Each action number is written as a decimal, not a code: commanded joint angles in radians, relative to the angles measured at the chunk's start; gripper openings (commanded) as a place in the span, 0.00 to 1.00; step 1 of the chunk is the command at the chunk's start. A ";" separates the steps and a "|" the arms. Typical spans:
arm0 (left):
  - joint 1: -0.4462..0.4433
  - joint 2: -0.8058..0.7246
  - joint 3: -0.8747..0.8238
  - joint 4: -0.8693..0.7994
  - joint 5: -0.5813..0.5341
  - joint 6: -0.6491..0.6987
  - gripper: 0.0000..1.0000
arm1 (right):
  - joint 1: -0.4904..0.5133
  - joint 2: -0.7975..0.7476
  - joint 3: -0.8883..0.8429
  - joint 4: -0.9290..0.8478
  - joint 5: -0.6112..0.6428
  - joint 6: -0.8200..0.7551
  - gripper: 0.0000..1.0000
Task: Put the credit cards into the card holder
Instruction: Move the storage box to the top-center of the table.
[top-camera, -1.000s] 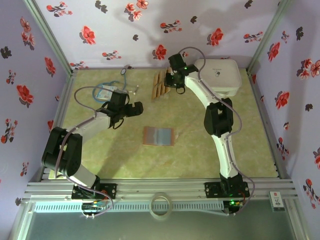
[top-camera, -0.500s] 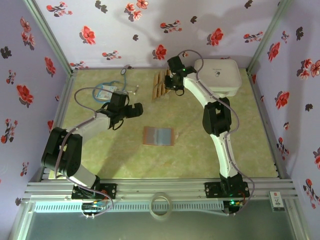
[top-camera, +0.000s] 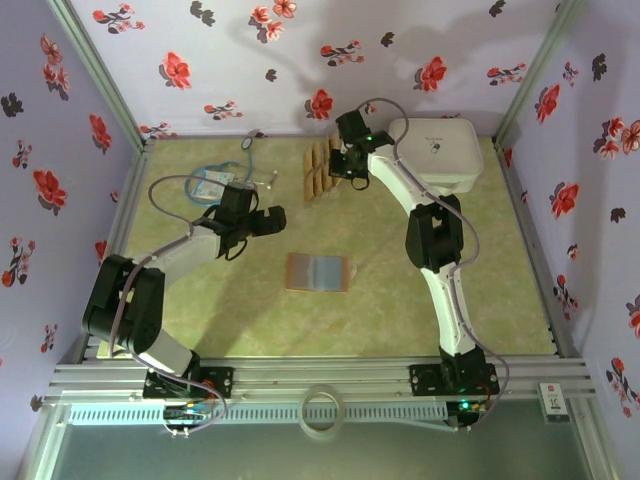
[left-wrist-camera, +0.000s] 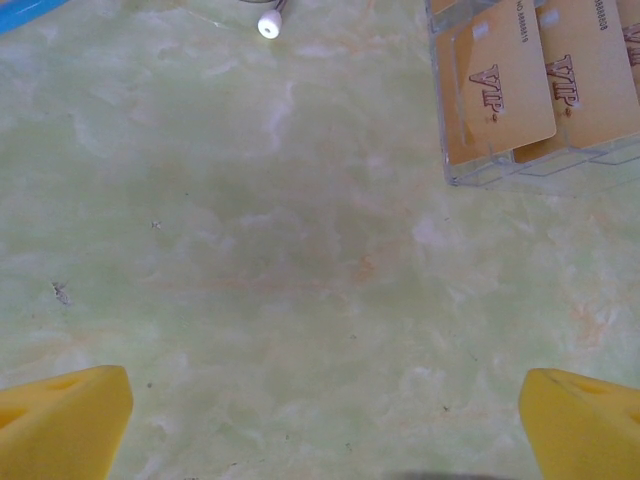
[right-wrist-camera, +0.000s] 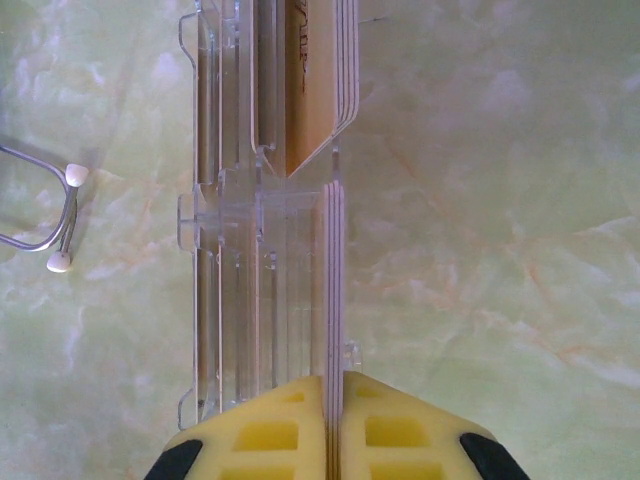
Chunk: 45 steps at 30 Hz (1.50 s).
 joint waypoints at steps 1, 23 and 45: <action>0.008 -0.028 -0.014 0.017 0.004 0.003 1.00 | -0.002 0.002 0.003 -0.062 -0.002 -0.018 0.00; 0.006 -0.033 -0.016 0.020 0.006 -0.003 1.00 | 0.003 -0.130 -0.208 -0.049 0.018 -0.046 0.00; -0.030 0.008 0.006 0.034 0.009 -0.013 1.00 | 0.004 -0.371 -0.635 0.113 0.023 0.008 0.12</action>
